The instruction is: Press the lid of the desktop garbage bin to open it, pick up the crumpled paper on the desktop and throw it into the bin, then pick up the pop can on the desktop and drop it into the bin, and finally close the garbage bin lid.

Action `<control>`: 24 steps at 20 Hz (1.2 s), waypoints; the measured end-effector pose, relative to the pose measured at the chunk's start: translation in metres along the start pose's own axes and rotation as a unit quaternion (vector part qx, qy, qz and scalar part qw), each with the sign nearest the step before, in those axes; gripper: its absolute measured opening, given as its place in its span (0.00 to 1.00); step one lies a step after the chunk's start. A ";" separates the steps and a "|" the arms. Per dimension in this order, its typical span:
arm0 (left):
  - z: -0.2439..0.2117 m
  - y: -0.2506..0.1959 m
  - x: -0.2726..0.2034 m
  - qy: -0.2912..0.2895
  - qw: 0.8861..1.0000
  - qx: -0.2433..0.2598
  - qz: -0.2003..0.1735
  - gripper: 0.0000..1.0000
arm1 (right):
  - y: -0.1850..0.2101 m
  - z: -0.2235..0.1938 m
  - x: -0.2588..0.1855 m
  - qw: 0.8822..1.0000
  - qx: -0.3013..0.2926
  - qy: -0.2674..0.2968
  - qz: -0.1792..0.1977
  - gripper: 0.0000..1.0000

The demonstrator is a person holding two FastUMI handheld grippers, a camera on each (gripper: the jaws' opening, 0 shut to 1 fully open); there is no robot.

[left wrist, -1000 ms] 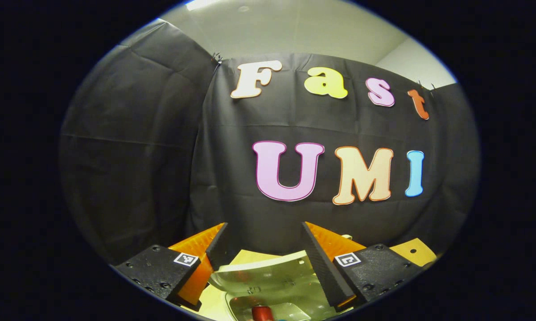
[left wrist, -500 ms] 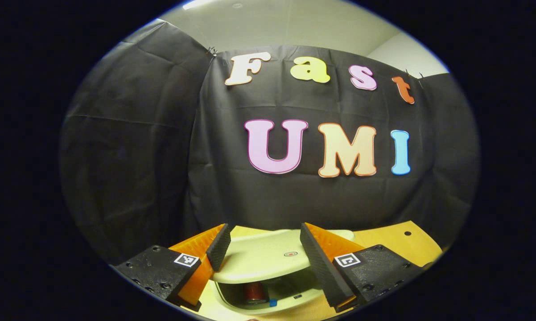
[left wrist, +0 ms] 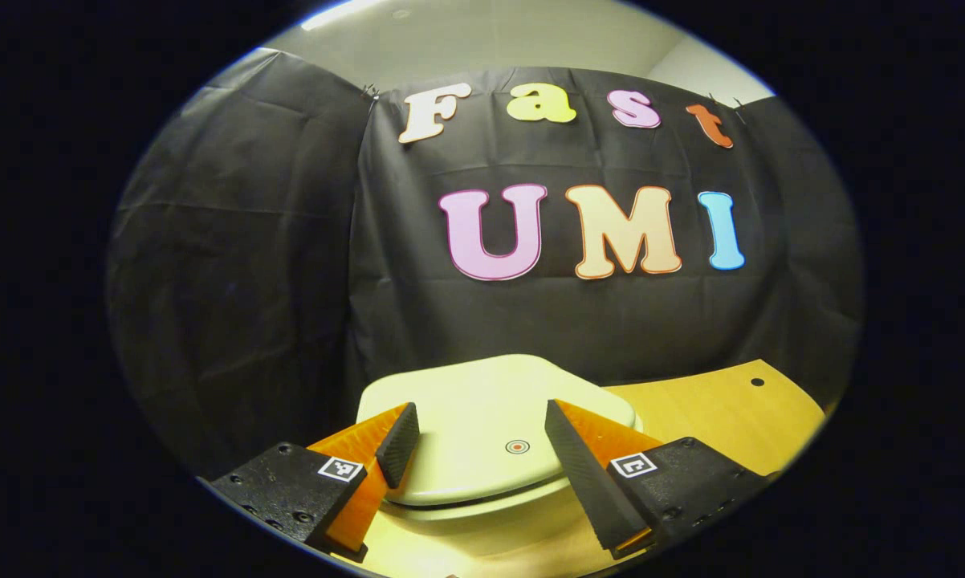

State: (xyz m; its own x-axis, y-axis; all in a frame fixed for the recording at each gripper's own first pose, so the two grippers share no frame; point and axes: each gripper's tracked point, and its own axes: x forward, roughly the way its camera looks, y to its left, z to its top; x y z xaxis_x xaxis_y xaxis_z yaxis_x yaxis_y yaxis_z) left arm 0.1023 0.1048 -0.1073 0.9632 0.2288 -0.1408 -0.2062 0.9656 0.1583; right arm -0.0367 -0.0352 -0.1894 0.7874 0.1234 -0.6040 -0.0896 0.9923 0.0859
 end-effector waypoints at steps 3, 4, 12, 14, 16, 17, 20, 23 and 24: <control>0.001 0.000 0.000 -0.025 1.000 0.012 0.000 0.95 | -0.003 0.001 -0.002 1.000 0.007 -0.003 -0.004 0.99; 0.001 0.000 -0.001 -0.030 0.999 0.017 0.000 0.96 | -0.002 0.001 -0.002 1.000 0.009 -0.003 -0.003 0.99; -0.007 0.000 -0.002 -0.062 0.998 0.002 0.025 1.00 | 0.002 -0.010 0.005 1.000 -0.005 0.004 0.000 0.99; -0.006 0.001 -0.004 -0.049 0.999 -0.001 0.025 0.96 | 0.006 -0.008 0.009 1.000 0.000 0.002 0.007 0.99; -0.009 -0.003 -0.006 -0.051 0.999 0.005 0.015 0.96 | 0.012 -0.006 0.014 1.000 0.005 0.002 0.017 0.99; -0.002 -0.007 -0.008 -0.065 0.998 0.005 0.008 0.97 | 0.015 -0.005 0.015 1.000 0.005 0.001 0.019 0.99; 0.003 -0.003 -0.013 -0.067 0.997 0.030 0.010 0.97 | 0.012 0.009 0.019 1.000 -0.005 -0.012 0.009 0.99; 0.017 -0.010 -0.023 -0.071 0.997 0.037 -0.003 0.94 | 0.021 0.030 0.021 0.999 0.005 -0.036 0.012 0.99; 0.027 -0.012 -0.029 -0.076 0.996 0.034 -0.009 0.99 | 0.024 0.037 0.022 0.999 0.010 -0.045 0.015 0.99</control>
State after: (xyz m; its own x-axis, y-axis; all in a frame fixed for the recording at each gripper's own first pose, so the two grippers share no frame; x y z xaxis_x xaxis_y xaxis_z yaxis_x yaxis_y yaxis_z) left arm 0.0811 0.0831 -0.0792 0.9828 0.1846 0.0044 -0.1808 0.9577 0.2238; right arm 0.0012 -0.0090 -0.1714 0.8360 0.1503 -0.5278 -0.1026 0.9876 0.1187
